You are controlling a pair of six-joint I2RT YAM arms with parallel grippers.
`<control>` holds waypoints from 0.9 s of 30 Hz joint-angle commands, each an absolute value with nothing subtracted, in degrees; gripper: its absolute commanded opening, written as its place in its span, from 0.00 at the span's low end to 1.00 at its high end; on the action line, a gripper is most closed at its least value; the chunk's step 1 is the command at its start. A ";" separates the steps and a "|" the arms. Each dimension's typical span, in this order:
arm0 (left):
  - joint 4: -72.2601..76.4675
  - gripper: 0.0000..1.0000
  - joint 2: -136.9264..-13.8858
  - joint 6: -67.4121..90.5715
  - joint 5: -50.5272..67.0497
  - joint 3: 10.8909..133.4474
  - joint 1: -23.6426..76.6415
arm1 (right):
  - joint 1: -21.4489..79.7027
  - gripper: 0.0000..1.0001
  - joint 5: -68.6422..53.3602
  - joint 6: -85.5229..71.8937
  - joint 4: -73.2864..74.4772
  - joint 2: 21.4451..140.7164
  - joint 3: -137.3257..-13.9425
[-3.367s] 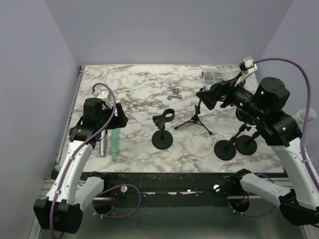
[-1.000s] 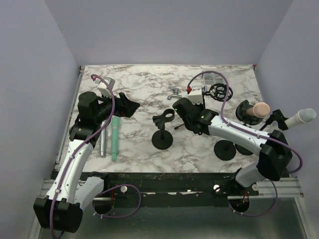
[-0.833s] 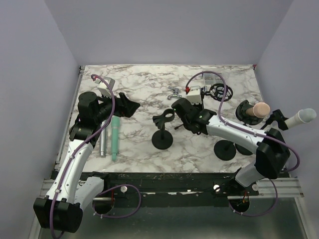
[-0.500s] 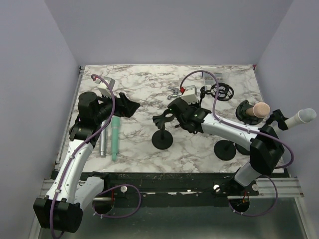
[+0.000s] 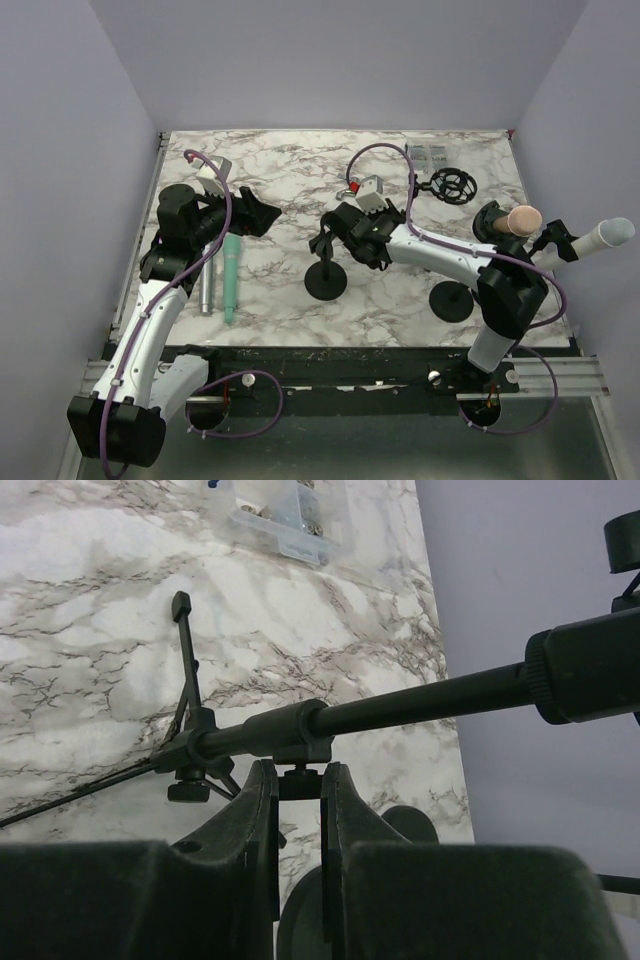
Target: Remove the microphone from the stand
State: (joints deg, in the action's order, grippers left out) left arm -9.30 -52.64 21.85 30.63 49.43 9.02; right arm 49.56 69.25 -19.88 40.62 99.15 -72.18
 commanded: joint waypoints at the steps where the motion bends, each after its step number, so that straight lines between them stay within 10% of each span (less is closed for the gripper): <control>1: -8.67 0.81 -52.91 20.75 30.69 48.69 9.32 | 49.93 0.23 65.91 -19.62 43.81 97.97 -71.47; 8: -9.02 0.81 -53.10 20.31 30.41 48.74 9.73 | 49.88 0.42 57.27 -20.13 38.28 87.46 -71.21; 27: -10.26 0.83 -52.70 18.37 29.51 49.00 11.29 | 41.88 0.52 45.87 -28.33 33.40 82.44 -66.43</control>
